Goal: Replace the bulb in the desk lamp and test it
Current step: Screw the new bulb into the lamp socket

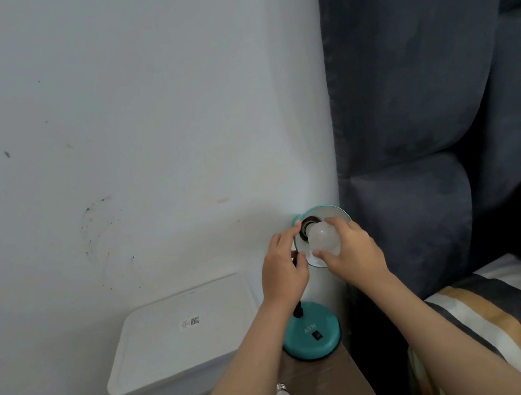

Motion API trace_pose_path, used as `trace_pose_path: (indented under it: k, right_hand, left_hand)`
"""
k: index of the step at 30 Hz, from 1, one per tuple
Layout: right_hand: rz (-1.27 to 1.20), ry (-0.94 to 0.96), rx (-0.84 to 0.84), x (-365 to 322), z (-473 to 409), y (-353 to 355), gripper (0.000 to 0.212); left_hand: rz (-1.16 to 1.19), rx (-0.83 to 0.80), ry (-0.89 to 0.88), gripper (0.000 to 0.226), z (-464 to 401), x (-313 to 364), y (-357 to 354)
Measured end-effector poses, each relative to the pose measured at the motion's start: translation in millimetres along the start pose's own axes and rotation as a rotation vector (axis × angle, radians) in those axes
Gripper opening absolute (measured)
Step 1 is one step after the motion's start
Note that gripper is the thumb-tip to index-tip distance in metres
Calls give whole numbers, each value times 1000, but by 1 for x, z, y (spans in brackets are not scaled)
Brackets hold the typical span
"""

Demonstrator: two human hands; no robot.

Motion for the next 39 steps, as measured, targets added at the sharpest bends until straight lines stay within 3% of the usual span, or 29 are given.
trace_pose_path:
  k: [12, 17, 20, 25, 29, 31, 35, 37, 39]
  right_hand:
    - [-75, 6, -44, -3, 2, 0, 69]
    - [-149, 75, 187, -17, 34, -2, 57]
    - [-147, 219, 200, -38, 56, -22, 49]
    - [-196, 270, -46, -71, 73, -77, 52]
    - [-285, 167, -320, -87, 71, -123, 84]
    - [-305, 150, -432, -95, 70, -137, 91]
    - [-363, 163, -512, -103, 66, -148, 71]
    - [-367, 155, -501, -102, 62, -151, 74]
    - [-363, 137, -516, -102, 60, -155, 76]
  left_hand:
    - [-17, -61, 18, 55, 5, 8, 8]
    - [-4, -91, 71, 57, 31, 6, 25]
    - [-23, -52, 130, 59, 62, -14, 47]
    - [-295, 32, 379, 62, 120, -64, 101]
    - [-450, -3, 663, 86, 159, -107, 144]
    - [-446, -22, 753, 104, 174, -125, 161]
    - [-295, -75, 816, 130, 191, -151, 180]
    - [-174, -103, 781, 129, 194, -155, 180]
    - [-99, -98, 739, 109, 195, -153, 180]
Point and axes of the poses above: each hand's wrist, its own z-axis away from the middle knuckle, its own y-axis out of the back of the hand, x = y × z, the point moved 6 cm from there along -z, towards the middle knuckle, and after that the axes turned 13 degrees about -x, right-handed, at the moved point
